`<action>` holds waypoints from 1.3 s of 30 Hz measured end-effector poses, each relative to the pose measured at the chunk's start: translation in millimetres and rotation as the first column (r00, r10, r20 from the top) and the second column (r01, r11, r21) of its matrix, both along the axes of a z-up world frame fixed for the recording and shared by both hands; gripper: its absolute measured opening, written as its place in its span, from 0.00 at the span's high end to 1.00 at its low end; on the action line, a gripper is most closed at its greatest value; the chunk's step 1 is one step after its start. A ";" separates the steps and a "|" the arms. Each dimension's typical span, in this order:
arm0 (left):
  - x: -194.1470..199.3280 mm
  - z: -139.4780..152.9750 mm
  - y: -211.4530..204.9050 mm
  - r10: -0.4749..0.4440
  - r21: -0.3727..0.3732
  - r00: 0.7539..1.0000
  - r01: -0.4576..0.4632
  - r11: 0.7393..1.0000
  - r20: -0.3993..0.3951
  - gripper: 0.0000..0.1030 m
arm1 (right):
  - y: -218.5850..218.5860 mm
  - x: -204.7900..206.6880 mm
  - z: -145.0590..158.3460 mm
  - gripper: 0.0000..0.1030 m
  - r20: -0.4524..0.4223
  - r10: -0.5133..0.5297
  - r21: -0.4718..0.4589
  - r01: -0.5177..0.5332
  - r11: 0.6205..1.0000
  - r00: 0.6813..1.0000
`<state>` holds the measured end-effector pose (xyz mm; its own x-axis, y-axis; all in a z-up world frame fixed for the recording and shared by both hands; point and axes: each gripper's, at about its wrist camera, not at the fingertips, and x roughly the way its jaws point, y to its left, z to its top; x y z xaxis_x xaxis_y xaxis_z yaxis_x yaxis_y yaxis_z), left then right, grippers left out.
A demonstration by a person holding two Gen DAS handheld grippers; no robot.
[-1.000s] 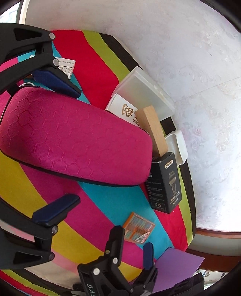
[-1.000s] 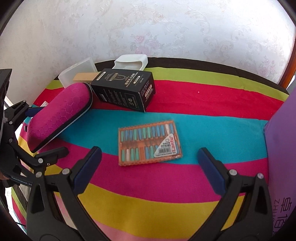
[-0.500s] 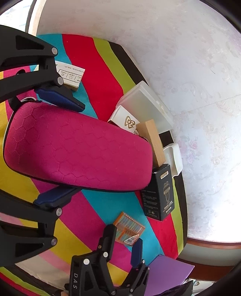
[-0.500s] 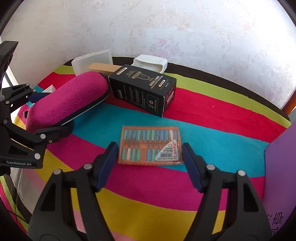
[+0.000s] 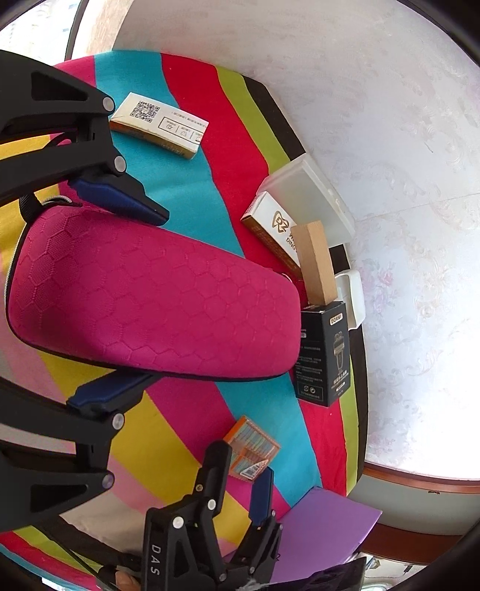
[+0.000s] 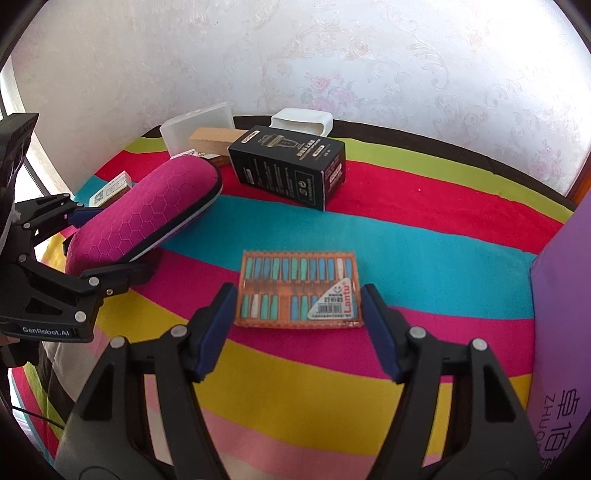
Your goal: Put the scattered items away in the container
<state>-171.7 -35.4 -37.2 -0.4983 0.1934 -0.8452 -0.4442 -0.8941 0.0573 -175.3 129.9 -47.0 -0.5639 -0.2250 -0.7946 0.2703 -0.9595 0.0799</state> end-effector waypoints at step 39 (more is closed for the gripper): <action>127.6 38.3 -16.6 0.069 0.025 0.994 -0.068 0.997 -0.079 0.38 | -3.1 132.9 48.0 0.32 -0.073 0.080 0.004 -0.080 0.997 0.994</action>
<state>-44.1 -52.0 1.2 -0.5767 0.1745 -0.7981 -0.3766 -0.9237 0.0701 -42.4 126.8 1.1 -0.6004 -0.2710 -0.7524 0.3513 -0.9346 0.0563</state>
